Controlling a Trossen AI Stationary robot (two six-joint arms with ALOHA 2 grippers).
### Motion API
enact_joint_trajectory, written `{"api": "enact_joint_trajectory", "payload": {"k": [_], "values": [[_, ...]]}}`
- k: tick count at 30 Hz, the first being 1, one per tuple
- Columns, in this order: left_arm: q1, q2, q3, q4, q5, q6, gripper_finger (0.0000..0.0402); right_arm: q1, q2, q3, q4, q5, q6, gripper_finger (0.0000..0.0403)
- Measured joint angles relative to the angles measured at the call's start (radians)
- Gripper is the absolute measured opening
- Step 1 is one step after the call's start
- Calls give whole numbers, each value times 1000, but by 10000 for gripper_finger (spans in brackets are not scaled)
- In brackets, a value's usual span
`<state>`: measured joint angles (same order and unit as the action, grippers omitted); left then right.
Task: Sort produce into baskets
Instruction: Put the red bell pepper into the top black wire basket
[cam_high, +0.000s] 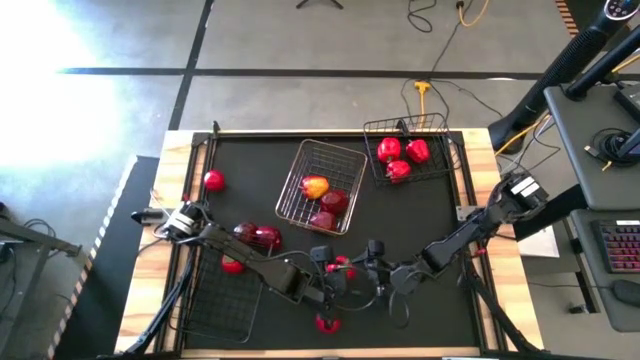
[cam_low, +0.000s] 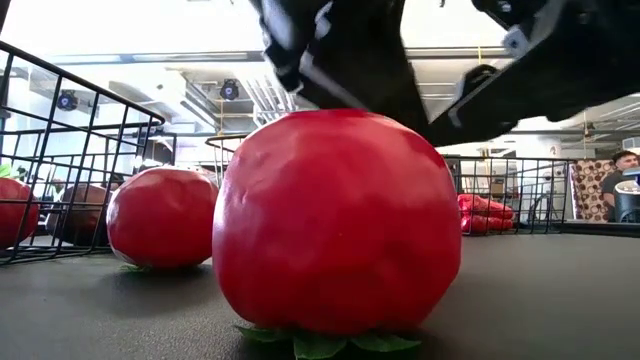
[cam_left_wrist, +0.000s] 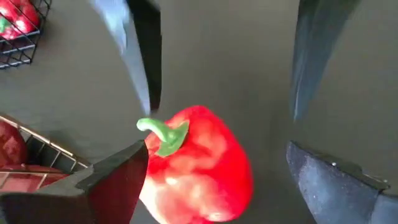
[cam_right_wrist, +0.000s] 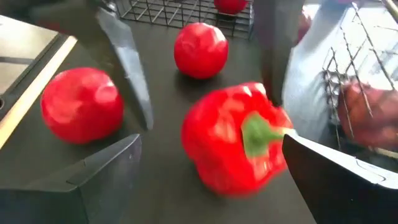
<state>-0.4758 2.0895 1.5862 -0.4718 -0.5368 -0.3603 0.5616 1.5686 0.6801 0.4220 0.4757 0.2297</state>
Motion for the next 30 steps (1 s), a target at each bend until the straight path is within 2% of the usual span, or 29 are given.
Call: {"api": "enact_joint_trajectory", "payload": {"k": [4, 7, 9, 15, 18, 23, 30], "values": [[-19, -1, 51, -44, -4, -9, 359, -34, 39, 52, -6, -29, -53, 382], [-32, -3, 115, -146, -14, -24, 359, -44, 75, 86, -28, -29, -110, 382], [-43, -5, 158, -254, -59, -60, 359, -47, 95, 99, -34, -12, -140, 382], [-83, -5, 208, -568, -210, -278, 359, -59, 123, 134, -30, 47, -189, 382], [-94, -7, 181, -658, -237, -413, 359, -64, 131, 144, -30, 47, -180, 382], [-91, -7, 88, -664, -209, -549, 359, -64, 123, 156, -74, 49, -200, 382], [-92, -6, 18, -623, -206, -610, 359, -66, 31, 241, -466, 96, -58, 382]]}}
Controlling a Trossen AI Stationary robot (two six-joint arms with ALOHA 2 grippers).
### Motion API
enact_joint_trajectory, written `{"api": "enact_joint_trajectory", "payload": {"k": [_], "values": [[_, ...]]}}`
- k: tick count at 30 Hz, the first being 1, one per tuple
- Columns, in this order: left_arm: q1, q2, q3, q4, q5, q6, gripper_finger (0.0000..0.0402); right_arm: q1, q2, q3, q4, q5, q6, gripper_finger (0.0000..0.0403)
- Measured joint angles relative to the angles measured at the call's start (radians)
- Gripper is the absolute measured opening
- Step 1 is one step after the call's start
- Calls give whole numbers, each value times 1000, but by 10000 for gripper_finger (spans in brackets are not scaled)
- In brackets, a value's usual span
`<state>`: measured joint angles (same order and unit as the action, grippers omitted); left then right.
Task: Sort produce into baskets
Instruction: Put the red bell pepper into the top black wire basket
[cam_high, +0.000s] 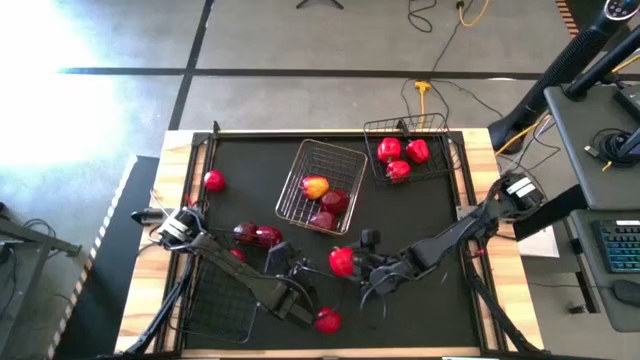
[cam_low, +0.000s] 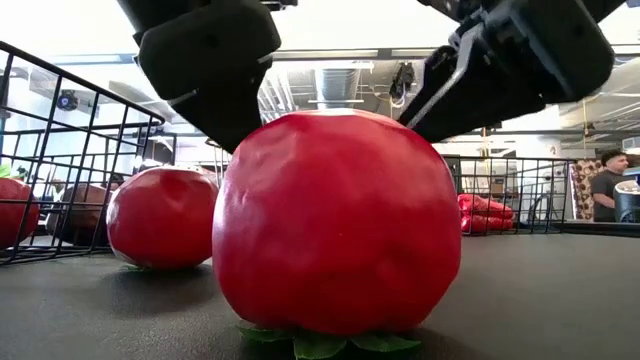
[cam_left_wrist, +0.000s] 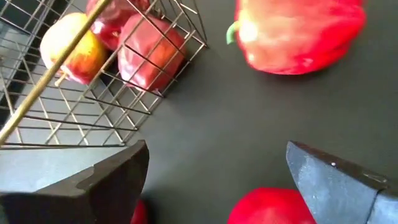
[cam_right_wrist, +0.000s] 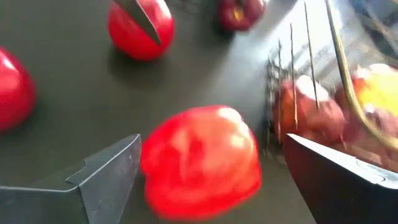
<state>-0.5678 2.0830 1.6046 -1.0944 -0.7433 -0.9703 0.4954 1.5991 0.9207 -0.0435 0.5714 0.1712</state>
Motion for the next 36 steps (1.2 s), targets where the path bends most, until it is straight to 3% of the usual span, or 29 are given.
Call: {"api": "enact_joint_trajectory", "payload": {"k": [14, 18, 25, 29, 36], "values": [[12, 1, -15, 106, -60, 20, 359, -74, 69, -4, -16, -41, 166, 382], [30, 5, -16, 107, -61, 53, 359, -73, 66, -4, -46, -115, 215, 382], [75, 7, -17, 108, -61, 73, 359, -68, 65, -4, -53, -337, 222, 382], [95, 7, -17, 89, -61, 95, 359, -66, 58, -4, -80, -299, 198, 382], [143, 7, -41, 54, -61, 98, 359, -71, 57, 2, -91, -78, 103, 382]]}}
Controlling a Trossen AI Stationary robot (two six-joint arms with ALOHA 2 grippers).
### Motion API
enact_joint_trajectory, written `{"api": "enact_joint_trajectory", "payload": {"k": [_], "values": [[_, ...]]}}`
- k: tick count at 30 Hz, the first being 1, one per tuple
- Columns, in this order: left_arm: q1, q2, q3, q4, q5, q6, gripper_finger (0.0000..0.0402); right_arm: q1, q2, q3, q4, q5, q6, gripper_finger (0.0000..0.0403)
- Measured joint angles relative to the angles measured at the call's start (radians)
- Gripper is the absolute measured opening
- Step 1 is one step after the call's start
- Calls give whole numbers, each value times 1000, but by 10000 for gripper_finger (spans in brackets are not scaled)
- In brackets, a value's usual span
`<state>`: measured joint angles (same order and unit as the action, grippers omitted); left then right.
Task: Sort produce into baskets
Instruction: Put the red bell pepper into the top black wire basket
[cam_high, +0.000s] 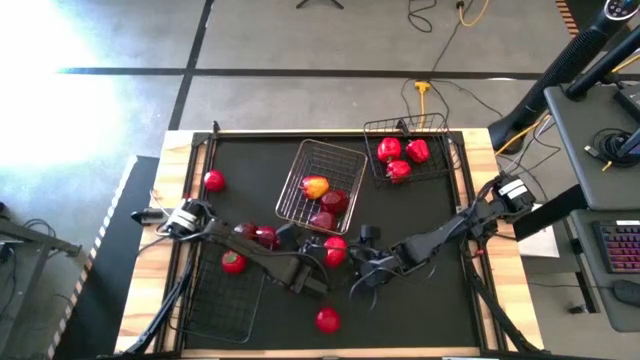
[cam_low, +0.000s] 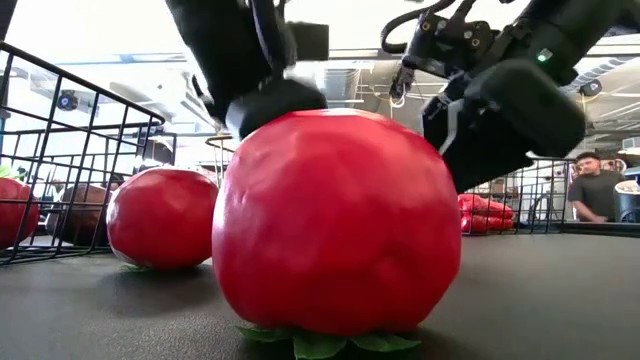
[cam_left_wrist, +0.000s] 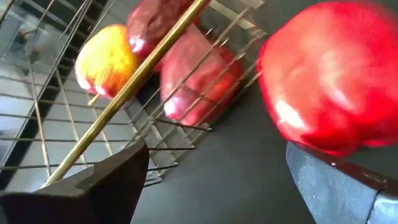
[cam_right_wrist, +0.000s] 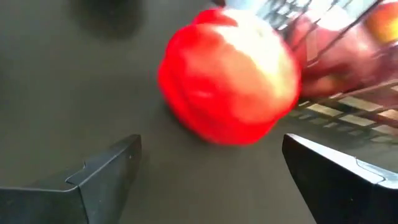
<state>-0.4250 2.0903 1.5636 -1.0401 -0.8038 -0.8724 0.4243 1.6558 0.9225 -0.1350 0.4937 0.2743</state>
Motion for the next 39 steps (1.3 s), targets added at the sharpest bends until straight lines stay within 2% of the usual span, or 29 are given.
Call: {"api": "enact_joint_trajectory", "payload": {"k": [3, 8, 13, 17, 21, 31, 39], "values": [[18, 0, -40, 17, 0, -4, 359, -21, 0, 0, 7, 20, -39, 382], [35, 0, -130, 144, 28, 22, 359, -61, 0, -2, 60, -121, -71, 382], [38, 1, -197, 358, 37, 119, 359, -65, 0, -3, 104, -99, -104, 382], [38, 2, -201, 442, 55, 181, 359, -64, 13, -3, 150, -133, -112, 382], [36, 4, -185, 456, 71, 222, 359, -62, 48, -1, 189, -163, -90, 382], [37, 5, -194, 494, 79, 218, 359, -62, 111, -1, 194, -179, -9, 380], [36, 2, -187, 482, 72, 218, 359, -62, 106, 0, 191, -176, -4, 322]]}}
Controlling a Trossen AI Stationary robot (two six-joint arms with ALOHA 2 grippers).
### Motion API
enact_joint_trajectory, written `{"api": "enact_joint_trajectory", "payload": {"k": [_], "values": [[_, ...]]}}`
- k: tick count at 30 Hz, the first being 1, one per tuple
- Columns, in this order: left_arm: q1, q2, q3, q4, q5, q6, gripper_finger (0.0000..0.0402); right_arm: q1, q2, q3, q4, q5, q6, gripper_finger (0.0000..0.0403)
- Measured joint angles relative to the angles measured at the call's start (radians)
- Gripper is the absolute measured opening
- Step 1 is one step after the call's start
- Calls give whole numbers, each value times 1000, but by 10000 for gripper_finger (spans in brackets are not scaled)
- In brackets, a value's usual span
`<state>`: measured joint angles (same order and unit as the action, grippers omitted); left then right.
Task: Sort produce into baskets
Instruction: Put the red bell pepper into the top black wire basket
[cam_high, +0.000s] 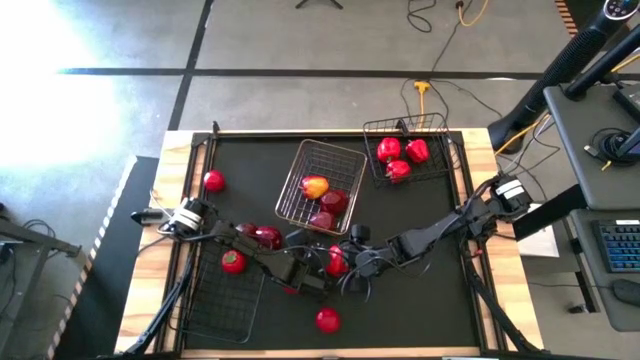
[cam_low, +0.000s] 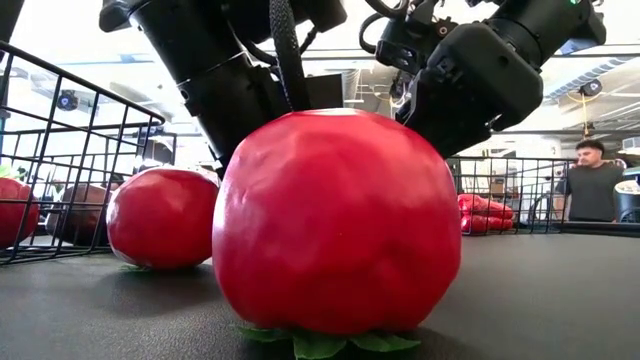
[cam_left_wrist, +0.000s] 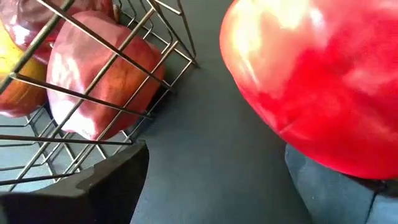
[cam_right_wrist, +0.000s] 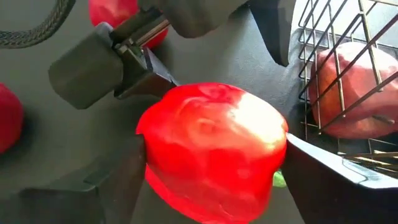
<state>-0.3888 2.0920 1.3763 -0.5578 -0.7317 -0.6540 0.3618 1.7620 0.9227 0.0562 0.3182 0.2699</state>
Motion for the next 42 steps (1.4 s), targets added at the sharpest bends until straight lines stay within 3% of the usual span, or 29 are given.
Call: {"api": "enact_joint_trajectory", "payload": {"k": [9, 15, 18, 26, 30, 34, 38, 42], "values": [[-30, -25, 123, -237, -48, -84, 345, 8, -109, 4, -124, 5, 14, 313], [-75, -32, 213, -539, -92, -214, 333, 36, -295, 49, -402, 7, 28, 305], [-104, -48, 260, -577, -168, -258, 327, 36, -382, 85, -600, 23, 54, 306], [-143, -38, 302, -533, -213, -246, 324, -34, -563, 204, -1189, 409, 251, 305], [-145, -20, 299, -518, -209, -221, 324, -167, -635, 239, -1307, 543, 349, 305], [-142, -11, 299, -515, -216, -213, 324, -404, -683, 241, -1298, 544, 303, 305], [-143, -4, 299, -514, -212, -208, 324, -686, -685, 216, -1246, 399, 185, 305], [-143, -4, 299, -513, -228, -184, 324, -914, -638, 147, -1040, 212, 1, 306]]}}
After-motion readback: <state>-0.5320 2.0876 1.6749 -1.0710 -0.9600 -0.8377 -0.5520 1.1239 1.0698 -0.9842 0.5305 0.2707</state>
